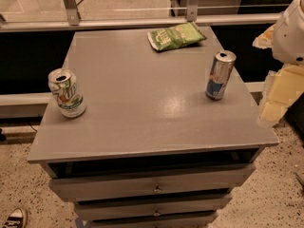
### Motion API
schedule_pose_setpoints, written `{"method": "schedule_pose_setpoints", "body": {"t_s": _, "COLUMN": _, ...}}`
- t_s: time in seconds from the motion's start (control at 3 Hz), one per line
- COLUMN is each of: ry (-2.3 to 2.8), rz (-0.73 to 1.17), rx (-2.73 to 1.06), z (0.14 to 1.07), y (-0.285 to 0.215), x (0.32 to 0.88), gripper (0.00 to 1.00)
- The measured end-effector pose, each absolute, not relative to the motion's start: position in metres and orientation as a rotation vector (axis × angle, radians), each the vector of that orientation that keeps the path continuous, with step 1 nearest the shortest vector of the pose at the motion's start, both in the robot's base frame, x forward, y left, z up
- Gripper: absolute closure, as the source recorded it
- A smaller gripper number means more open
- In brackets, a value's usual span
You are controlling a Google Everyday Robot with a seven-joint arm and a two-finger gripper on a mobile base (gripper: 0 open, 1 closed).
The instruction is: Move 7up can near green jalapeno chip bag
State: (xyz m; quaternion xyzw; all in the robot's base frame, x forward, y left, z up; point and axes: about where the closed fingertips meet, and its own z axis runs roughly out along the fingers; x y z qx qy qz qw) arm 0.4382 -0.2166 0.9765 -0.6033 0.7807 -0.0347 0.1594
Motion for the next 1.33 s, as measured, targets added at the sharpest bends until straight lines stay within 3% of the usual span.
{"method": "schedule_pose_setpoints", "body": {"t_s": 0.67, "ry": 2.190, "rz": -0.005, "rx": -1.704, "z": 0.973, "y": -0.198, "x": 0.446, "gripper": 0.00}}
{"method": "schedule_pose_setpoints", "body": {"t_s": 1.33, "ry": 1.974, "rz": 0.401, "rx": -1.606, "z": 0.956, "y": -0.048, "x": 0.500, "gripper": 0.00}}
